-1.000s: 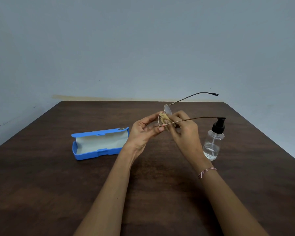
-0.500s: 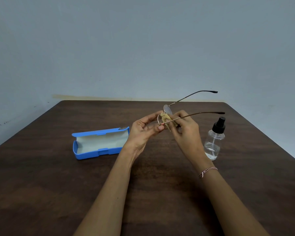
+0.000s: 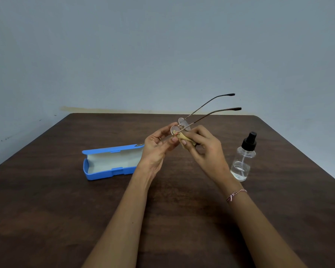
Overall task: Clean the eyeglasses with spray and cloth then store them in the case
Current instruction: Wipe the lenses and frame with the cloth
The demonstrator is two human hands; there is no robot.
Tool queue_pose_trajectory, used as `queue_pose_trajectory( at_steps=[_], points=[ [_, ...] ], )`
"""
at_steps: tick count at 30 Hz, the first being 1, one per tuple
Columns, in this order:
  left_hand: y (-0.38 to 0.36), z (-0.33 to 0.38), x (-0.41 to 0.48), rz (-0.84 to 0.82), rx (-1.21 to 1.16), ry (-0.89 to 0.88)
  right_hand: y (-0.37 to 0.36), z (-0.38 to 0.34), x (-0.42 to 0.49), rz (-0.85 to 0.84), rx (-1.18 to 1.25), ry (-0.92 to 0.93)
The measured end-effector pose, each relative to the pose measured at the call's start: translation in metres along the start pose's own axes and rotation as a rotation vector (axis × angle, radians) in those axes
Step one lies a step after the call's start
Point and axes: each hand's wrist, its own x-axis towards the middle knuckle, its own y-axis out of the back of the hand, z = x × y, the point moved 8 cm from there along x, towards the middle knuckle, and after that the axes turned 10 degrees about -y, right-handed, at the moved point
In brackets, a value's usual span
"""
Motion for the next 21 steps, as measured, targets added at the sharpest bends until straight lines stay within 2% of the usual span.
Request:
queue_pose_trajectory(
  at_steps=[5, 11, 21],
  points=[
    [0.0, 0.0, 0.001, 0.034, -0.099, 0.013, 0.007, 0.007, 0.001, -0.008, -0.02, -0.011],
    [0.002, -0.007, 0.002, 0.046, -0.1, 0.051, 0.005, 0.013, 0.002, 0.043, -0.145, -0.033],
    [0.0, 0.0, 0.001, 0.018, -0.114, 0.011, 0.003, -0.001, -0.001, -0.014, 0.017, 0.002]
  ],
)
